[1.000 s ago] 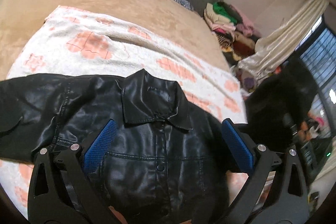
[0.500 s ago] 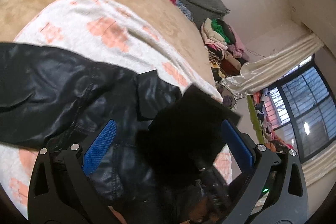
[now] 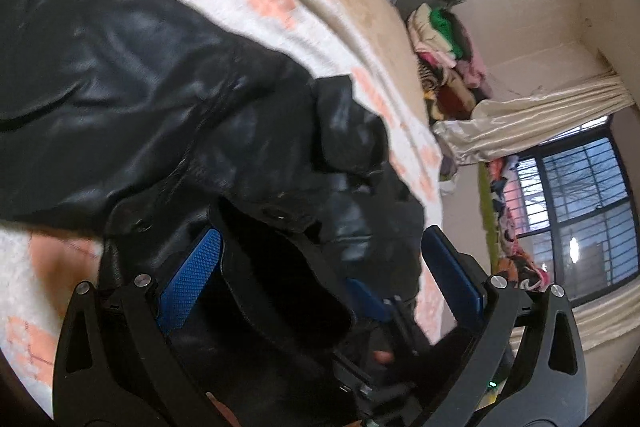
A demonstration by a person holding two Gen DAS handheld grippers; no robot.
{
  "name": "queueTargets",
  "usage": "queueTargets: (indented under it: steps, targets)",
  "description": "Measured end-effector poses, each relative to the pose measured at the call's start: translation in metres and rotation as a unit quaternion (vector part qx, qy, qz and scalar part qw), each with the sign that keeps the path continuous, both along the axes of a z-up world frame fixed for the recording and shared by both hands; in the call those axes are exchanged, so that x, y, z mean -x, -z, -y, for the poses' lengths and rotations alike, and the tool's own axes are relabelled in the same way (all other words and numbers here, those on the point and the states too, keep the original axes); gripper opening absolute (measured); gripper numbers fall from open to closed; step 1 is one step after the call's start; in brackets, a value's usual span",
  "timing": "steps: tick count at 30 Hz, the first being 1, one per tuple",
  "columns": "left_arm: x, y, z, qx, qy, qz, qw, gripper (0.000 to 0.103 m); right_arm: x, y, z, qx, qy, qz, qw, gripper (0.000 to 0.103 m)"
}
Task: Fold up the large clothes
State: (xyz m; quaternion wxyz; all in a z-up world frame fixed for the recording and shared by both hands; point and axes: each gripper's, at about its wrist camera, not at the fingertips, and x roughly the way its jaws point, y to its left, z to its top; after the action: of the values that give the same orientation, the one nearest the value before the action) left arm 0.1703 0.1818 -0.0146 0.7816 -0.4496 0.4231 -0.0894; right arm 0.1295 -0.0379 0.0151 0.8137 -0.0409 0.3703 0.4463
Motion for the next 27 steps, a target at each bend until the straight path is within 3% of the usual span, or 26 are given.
queueTargets:
  steps: [7,9,11,12,14,15,18,22,27]
  targets:
    - [0.004,0.028,-0.004,0.021,-0.003,-0.030,0.9993,0.094,0.010,-0.008,0.042,-0.042,0.024,-0.016,0.999,0.082]
    - [0.003,0.035,0.000,-0.003,-0.008,-0.051,0.9987,0.093,0.010,-0.010,0.057,-0.051,0.034,-0.016,0.998,0.069]
    - [0.003,0.033,0.009,-0.038,-0.001,-0.053,0.9979,0.093,0.008,-0.013,0.072,-0.050,0.055,-0.007,0.997,0.063]
    - [0.004,0.032,0.012,-0.058,-0.003,-0.059,0.9966,0.085,0.006,-0.014,0.077,-0.050,0.063,-0.007,0.997,0.059]
    - [0.004,0.030,0.020,-0.096,-0.006,-0.057,0.9937,0.049,0.000,-0.014,0.093,-0.051,0.088,-0.009,0.995,0.049]
    - [0.003,0.030,0.022,-0.096,-0.001,-0.052,0.9940,0.014,-0.004,-0.013,0.097,-0.051,0.095,-0.011,0.994,0.045]
    - [-0.001,0.024,0.031,-0.112,0.006,-0.037,0.9929,0.005,-0.015,-0.013,0.119,-0.051,0.133,-0.012,0.990,0.039]
    - [-0.006,-0.017,0.038,-0.132,0.014,0.029,0.9907,0.004,-0.023,-0.022,0.146,-0.051,0.173,0.003,0.984,0.038]
    - [-0.006,-0.078,0.053,-0.183,0.037,0.123,0.9746,0.003,-0.038,-0.047,0.176,-0.054,0.220,0.041,0.973,0.038]
